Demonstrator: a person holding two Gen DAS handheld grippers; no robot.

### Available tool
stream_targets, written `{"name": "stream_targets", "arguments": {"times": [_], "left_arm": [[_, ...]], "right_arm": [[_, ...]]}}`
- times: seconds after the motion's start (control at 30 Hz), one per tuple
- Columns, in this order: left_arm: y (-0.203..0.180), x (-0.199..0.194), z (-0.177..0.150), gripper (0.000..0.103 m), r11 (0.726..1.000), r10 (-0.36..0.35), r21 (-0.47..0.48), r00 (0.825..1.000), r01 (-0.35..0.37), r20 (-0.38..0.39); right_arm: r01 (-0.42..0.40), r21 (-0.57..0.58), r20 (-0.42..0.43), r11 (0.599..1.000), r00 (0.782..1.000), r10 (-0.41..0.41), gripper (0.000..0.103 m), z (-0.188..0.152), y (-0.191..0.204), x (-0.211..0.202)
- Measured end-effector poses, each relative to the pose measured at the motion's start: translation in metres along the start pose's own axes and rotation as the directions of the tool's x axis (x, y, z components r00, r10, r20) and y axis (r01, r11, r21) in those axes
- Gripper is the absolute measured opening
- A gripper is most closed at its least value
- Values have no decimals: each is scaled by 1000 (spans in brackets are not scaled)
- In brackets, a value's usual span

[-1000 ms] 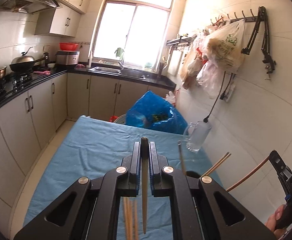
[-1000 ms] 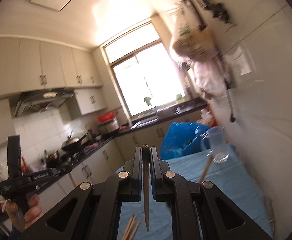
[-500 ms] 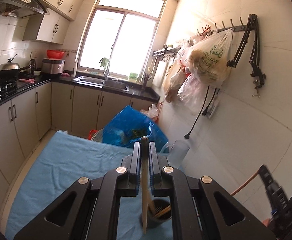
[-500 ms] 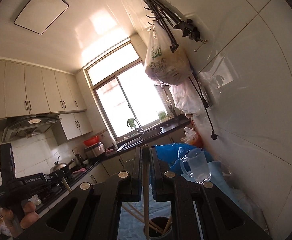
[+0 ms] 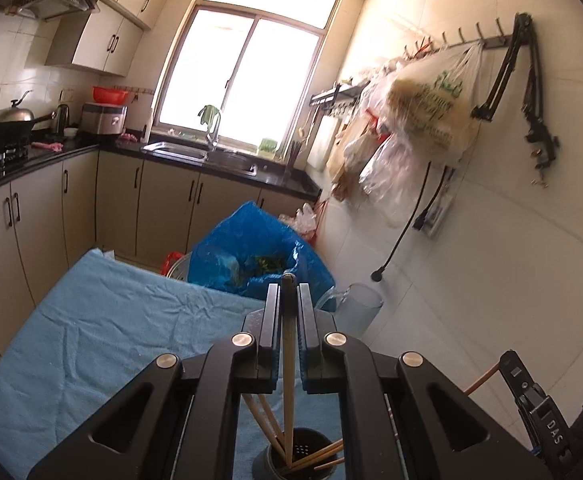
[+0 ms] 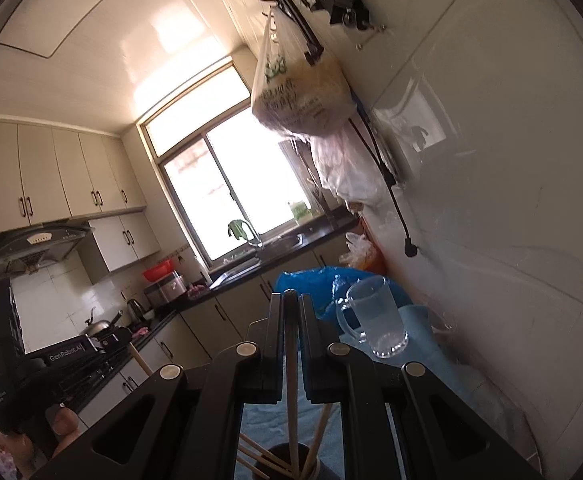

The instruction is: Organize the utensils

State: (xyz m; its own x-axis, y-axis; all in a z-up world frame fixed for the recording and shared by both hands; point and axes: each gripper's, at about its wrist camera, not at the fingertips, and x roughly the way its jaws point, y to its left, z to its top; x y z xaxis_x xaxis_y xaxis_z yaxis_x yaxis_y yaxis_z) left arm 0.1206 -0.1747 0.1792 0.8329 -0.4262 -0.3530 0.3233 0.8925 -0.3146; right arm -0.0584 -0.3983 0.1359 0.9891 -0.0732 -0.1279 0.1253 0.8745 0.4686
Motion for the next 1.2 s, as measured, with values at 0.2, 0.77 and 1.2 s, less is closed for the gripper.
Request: {"name": "stream_targets", "arguments": {"times": [0.2, 0.77, 1.2], "left_arm": [[10, 24, -17, 7, 1000, 13, -5, 998, -13, -68], [21, -25, -19, 43, 1000, -25, -7, 999, 24, -49], [87, -87, -79, 58, 990, 114, 92, 988, -105, -101]], "right_arm": [[2, -12, -69, 1000, 998, -3, 8, -19, 0, 12], [-22, -26, -56, 999, 998, 21, 17, -5, 11, -24], [-107, -132, -285, 986, 956, 65, 31, -103, 47, -26]]}}
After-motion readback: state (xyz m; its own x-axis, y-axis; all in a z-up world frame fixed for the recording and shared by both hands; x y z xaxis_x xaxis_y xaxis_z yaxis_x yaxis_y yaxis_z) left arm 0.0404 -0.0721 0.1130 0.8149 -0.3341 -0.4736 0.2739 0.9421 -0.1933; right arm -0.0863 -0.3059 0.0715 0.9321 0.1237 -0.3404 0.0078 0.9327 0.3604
